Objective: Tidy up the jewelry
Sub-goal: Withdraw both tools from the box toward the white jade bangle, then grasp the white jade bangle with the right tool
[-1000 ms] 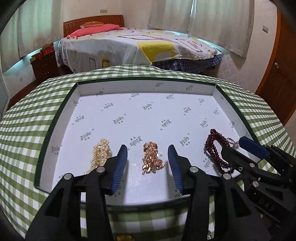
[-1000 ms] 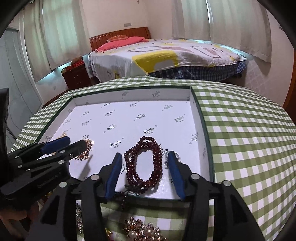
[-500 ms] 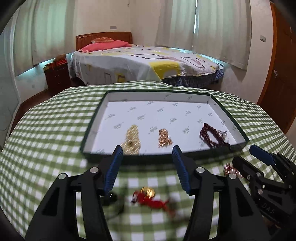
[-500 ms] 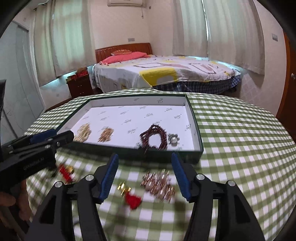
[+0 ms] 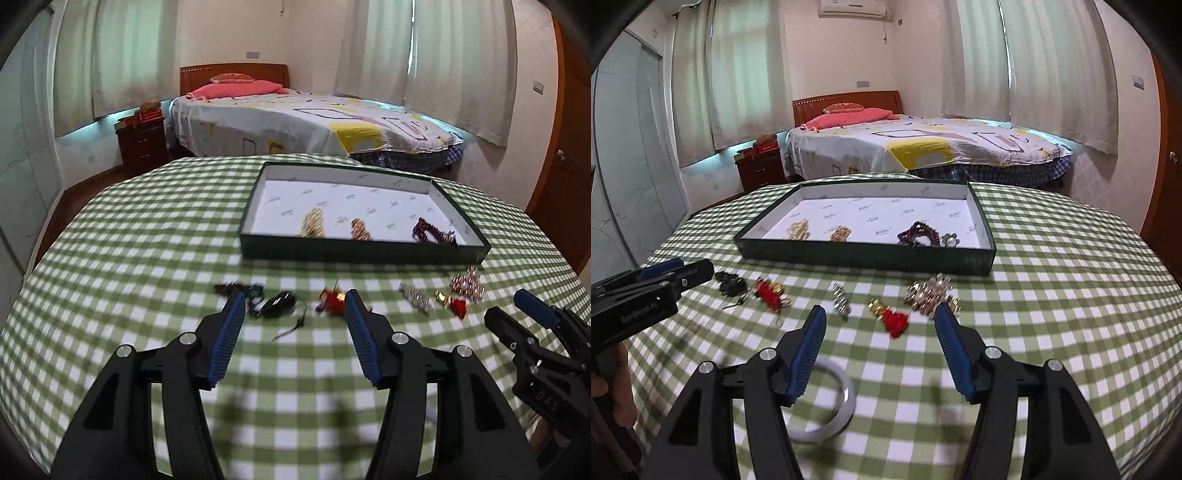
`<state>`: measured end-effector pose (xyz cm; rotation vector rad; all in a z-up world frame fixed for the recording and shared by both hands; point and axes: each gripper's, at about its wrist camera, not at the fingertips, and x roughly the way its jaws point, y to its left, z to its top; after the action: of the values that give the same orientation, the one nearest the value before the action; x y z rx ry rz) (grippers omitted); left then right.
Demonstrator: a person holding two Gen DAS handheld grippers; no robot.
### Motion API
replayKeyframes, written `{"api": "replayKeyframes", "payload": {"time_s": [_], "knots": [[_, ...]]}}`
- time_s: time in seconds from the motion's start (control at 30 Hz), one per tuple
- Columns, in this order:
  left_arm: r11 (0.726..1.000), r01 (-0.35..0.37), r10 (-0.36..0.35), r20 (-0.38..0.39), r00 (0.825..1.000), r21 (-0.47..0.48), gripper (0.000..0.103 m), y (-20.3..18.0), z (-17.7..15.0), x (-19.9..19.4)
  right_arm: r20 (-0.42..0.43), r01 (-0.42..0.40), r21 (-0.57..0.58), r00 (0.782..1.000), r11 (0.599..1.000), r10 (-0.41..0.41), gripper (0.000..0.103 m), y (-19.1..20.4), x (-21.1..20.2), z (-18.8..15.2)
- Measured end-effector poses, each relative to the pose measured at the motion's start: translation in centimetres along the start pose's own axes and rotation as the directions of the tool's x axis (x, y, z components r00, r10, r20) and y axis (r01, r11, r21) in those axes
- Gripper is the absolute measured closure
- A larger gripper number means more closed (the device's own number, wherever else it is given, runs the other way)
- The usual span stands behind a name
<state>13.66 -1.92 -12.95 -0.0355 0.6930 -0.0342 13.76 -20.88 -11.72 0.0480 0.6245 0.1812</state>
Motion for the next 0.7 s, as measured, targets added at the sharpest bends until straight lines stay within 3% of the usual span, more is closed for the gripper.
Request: {"api": "replayKeyframes", "payload": {"time_s": [0.3,0.7], "knots": [[0.998,-0.036,0.036,0.002,0.999,-0.051,0.048,2.3,-2.3,-2.4,-0.011,-0.033,-0.034,0.999,0.999,0.033,0.032,3.0,-1.1,-2.3],[0.994,-0.051,0.051,-0.007,0.999,-0.092,0.048,3.5,-3.3,-2.9,-0.046,-0.003,-0.06,0.999,0.998,0.0,0.024,4.5,0.0,-3.4]]}}
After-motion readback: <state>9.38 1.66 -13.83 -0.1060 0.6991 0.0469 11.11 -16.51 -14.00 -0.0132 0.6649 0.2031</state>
